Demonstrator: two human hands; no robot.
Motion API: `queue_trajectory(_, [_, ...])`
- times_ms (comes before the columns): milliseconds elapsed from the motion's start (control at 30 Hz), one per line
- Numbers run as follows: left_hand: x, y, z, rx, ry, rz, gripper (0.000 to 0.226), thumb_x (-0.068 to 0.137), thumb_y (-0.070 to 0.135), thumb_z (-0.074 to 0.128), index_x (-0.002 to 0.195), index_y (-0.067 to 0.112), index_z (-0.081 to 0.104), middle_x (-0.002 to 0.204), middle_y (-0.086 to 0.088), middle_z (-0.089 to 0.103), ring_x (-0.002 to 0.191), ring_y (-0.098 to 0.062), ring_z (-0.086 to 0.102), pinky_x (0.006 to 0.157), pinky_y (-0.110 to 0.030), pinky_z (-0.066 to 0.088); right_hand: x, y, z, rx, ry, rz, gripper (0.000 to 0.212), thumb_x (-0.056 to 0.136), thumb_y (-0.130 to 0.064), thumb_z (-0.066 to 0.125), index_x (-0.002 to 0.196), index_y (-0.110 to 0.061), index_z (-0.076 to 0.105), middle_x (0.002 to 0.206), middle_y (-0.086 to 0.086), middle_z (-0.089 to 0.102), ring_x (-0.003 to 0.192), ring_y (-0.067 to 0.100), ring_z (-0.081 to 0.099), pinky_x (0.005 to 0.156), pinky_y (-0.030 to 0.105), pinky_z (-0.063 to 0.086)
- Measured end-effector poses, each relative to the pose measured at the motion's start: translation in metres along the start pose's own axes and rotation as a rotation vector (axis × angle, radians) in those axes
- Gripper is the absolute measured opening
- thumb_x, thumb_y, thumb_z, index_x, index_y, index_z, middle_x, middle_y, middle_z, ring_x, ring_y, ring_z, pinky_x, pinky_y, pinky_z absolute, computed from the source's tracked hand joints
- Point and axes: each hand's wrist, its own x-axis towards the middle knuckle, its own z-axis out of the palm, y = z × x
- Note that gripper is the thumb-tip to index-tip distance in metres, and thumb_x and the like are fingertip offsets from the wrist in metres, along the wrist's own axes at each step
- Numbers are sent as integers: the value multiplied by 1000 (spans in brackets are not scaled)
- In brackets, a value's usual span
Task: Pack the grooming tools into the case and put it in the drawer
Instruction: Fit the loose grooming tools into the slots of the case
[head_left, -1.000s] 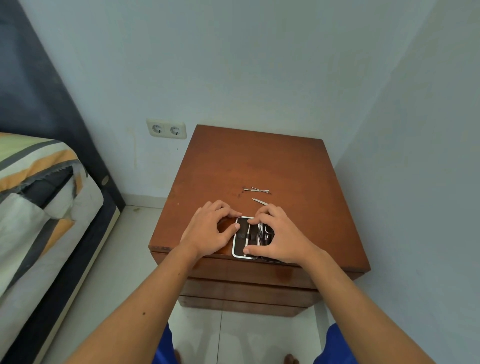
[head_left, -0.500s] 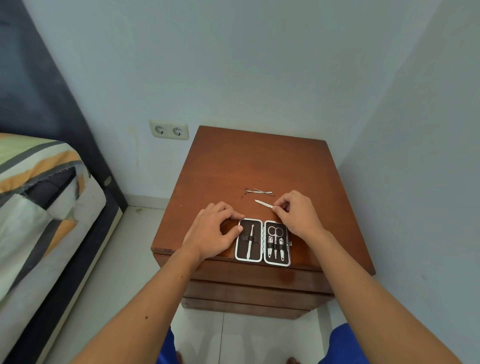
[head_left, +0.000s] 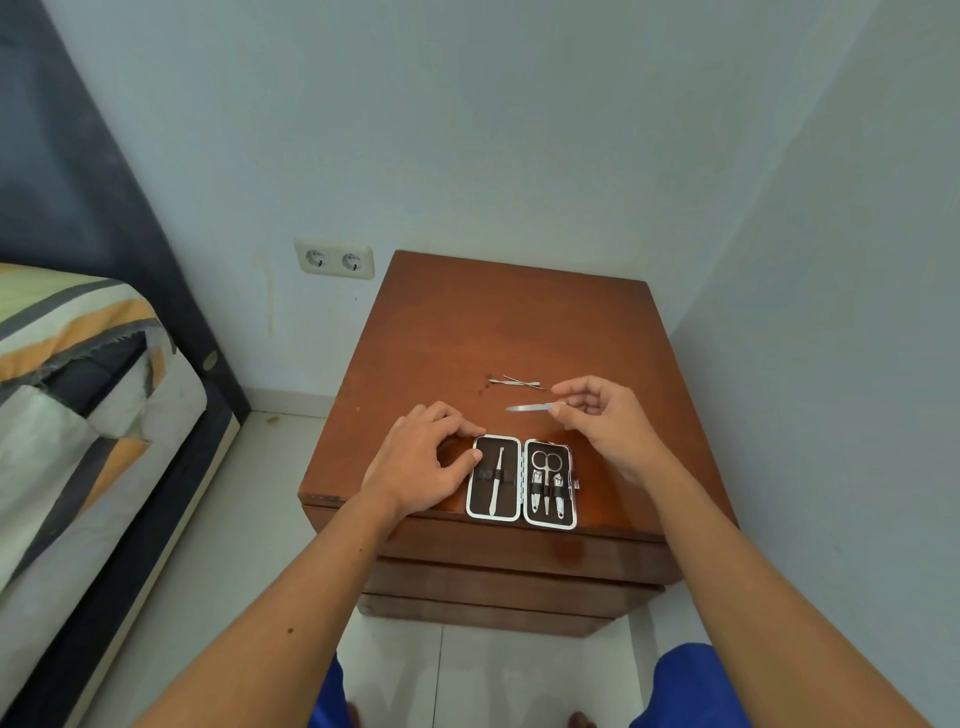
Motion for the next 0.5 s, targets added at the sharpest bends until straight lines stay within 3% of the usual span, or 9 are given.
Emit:
queue_trajectory(200, [1,2,1,-9,5,-2,24,95,45,68,118,41,73,113,24,58,104,-4,51,93,-25,34,-3,-9,-3,216,51,22,14,89,-5,79,102,-11,78,85,6,75,74,14,64,76,24,55])
queue_trajectory(367, [3,4,0,-9,11,0,24,95,45,68,118,40,73,113,25,58,104,-3,50,93,-24,33,1,-17,-1,161,50,3,17,100,-7,67,108,-14,79,83,1,71,77,12,60,75,24,54])
queue_trajectory(500, [5,6,0,-12,17,9,24,95,44,69,118,40,73,112,25,58,103,-2,50,93,-24,33,2,-16,5,101,21,23,15,93,-8,76,108,-11,72,82,3,74,71,11,65,71,27,56])
